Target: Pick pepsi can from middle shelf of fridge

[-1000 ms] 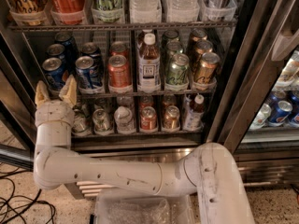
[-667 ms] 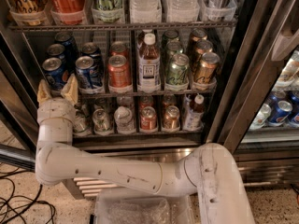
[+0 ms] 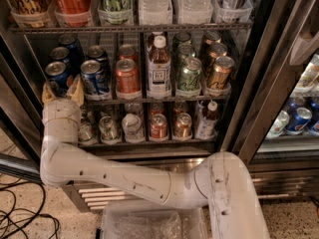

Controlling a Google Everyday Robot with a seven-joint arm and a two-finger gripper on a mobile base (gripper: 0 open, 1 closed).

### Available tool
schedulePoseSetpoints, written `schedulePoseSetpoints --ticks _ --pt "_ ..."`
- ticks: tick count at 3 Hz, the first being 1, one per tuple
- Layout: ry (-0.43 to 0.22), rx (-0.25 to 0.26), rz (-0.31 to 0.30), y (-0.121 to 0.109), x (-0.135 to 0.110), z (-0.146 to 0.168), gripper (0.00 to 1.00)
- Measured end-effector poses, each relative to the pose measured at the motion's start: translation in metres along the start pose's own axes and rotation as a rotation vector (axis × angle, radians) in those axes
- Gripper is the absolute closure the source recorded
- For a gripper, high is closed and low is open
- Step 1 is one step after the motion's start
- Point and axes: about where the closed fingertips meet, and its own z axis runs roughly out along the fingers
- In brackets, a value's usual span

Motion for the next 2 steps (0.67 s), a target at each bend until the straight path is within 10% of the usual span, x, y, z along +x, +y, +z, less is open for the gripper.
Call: schedulePoseSetpoints --ticks 2 --pt "-0.009 0.014 -0.003 -0.0021 -0.0016 0.0028 0.69"
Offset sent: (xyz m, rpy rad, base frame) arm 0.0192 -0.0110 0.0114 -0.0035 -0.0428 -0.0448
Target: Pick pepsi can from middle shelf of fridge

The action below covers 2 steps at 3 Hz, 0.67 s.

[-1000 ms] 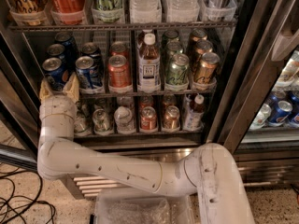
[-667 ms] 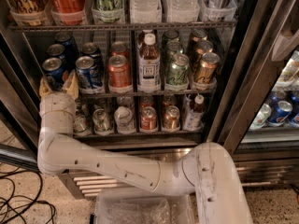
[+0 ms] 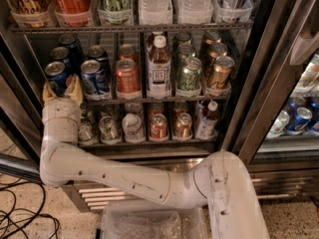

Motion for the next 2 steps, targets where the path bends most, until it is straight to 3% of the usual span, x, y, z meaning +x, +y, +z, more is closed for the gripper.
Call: schedulePoseSetpoints --ticks 1,2 --pt "-0.04 0.0 -0.014 -0.0076 -0.0063 -0.0079 0.92" --pt "-0.059 -0.003 -0.024 -0.011 -0.0134 -0.0127 1.0"
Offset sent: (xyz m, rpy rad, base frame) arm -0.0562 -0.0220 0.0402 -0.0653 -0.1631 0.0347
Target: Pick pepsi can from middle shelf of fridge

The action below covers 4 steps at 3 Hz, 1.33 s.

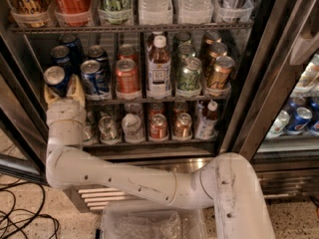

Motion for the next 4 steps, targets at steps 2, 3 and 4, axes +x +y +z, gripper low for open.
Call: schedulePoseSetpoints --ticks 2,3,4 --pt "-0.124 -0.026 -0.098 -0.015 -0.088 -0.024 1.0" --pt "-0.169 -0.053 -0.148 -0.02 -0.128 -0.044 1.0" --pt "-0.131 -0.078 -0.163 -0.04 -0.131 -0.076 1.0"
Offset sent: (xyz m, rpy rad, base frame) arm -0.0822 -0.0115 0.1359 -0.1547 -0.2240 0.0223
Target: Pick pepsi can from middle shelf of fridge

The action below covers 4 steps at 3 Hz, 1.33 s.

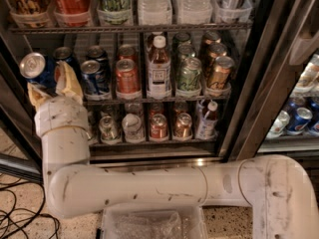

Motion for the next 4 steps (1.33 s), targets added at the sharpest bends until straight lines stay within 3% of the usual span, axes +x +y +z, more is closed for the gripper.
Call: schedulePoseSetpoints --ticks 1,2,3,4 --pt "0.043 -0.089 0.039 -0.012 0.014 -0.043 1.0" --pt "0.07 -0.212 0.053 -0.028 0.038 -0.074 1.0" --pt "0.099 -0.281 -0.041 -0.063 0.066 -0.083 1.0" --pt "0.153 -0.302 -0.203 -0.122 0.098 -0.076 1.0"
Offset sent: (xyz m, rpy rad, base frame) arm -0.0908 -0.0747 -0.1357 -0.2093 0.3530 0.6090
